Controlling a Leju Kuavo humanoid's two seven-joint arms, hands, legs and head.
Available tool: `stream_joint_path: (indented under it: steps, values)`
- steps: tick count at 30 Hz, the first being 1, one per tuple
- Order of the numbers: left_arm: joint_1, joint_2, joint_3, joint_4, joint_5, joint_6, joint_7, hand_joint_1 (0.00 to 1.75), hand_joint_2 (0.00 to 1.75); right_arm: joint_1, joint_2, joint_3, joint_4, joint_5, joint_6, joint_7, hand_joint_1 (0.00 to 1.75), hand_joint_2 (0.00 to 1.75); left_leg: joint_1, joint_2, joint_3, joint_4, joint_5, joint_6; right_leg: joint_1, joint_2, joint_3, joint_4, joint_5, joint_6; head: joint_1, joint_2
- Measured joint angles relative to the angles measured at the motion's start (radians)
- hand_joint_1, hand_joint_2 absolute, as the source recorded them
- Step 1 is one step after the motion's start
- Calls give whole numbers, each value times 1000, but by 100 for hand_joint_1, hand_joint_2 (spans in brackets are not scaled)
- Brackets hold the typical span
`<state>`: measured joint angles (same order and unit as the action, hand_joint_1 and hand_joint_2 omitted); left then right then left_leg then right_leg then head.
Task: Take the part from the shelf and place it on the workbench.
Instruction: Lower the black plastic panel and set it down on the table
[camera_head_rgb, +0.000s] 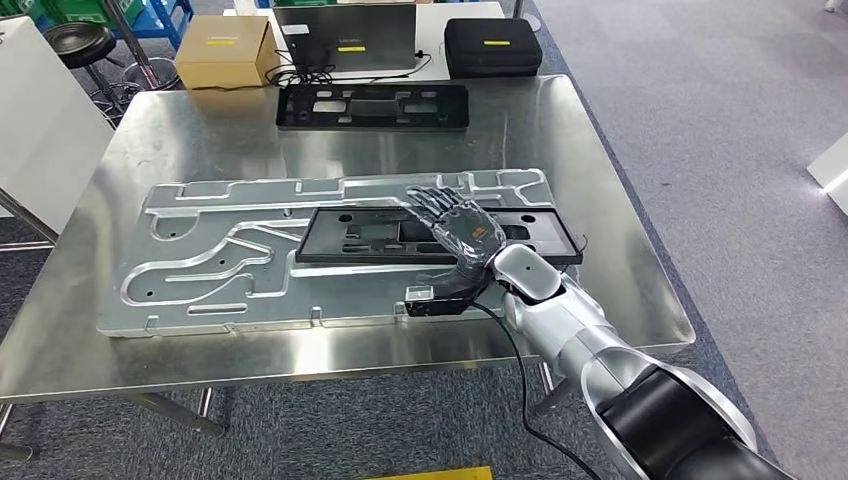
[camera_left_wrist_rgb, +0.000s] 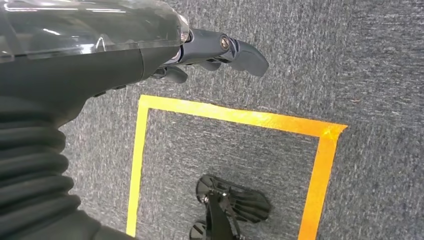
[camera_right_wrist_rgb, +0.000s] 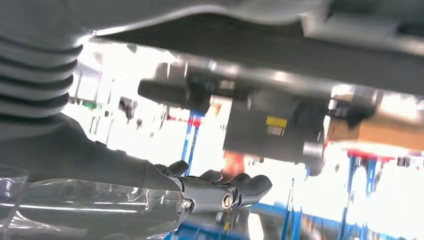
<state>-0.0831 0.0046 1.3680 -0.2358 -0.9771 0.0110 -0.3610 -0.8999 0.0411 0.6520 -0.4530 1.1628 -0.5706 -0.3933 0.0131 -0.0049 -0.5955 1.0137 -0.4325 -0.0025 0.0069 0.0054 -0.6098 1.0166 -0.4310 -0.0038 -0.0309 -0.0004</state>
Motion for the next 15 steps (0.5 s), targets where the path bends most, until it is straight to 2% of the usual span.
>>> stream_joint_path:
  steps: [2,3,4,6,7,8,9,11,12,13,15]
  values:
    - [-1,1,0,0,0,1,0,0,0,12,-2,-6,-48,10,-25,5,0,0,0,1,0,3,-6,-11,-6,0,4,-9,5,-10,0,0]
    - [-2,1,0,0,1,1,0,0,0,21,-4,-11,-80,13,-34,6,0,0,0,1,-8,23,-22,-15,-9,0,6,-14,7,-16,0,0]
    - [-3,1,0,0,2,1,1,0,0,32,-5,-17,-118,14,-44,5,0,0,0,1,-25,64,-47,-19,-13,-1,9,-19,9,-21,0,0]
    - [-3,2,0,0,5,2,4,0,0,66,-12,-29,-212,4,-65,-2,0,0,2,1,-82,191,-111,-24,-11,-2,11,-20,8,-26,0,0]
    - [-3,2,0,0,8,2,7,0,0,91,-20,-38,-269,-12,-74,-8,0,0,2,1,-108,247,-131,-27,-10,-3,11,-19,8,-27,0,0]
    - [-2,1,0,0,11,2,10,0,0,120,-30,-50,-337,-41,-83,-19,0,0,3,2,-121,273,-133,-29,-10,-3,12,-19,6,-27,0,0]
    - [-1,1,0,0,13,3,12,0,0,151,-43,-66,-409,-80,-91,-32,0,0,4,2,-116,261,-117,-29,-10,-4,13,-18,5,-25,0,0]
    - [0,1,2,0,20,4,14,0,0,216,-72,-112,-566,-178,-101,-65,0,0,7,1,-57,139,-51,-28,-10,-4,16,-13,-1,-19,0,0]
    - [0,1,2,0,25,4,14,0,0,251,-88,-142,-646,-235,-107,-87,0,0,6,1,-23,74,-27,-24,-9,-4,17,-10,-5,-14,0,0]
    - [0,1,3,0,30,3,14,0,0,292,-108,-180,-728,-295,-114,-114,0,0,5,0,1,27,-14,-19,-7,-5,18,-8,-8,-9,0,0]
    - [5,0,7,0,44,1,14,0,0,390,-148,-276,-882,-414,-123,-179,0,0,1,-4,17,2,-16,-7,-3,-8,20,-7,-12,2,0,0]
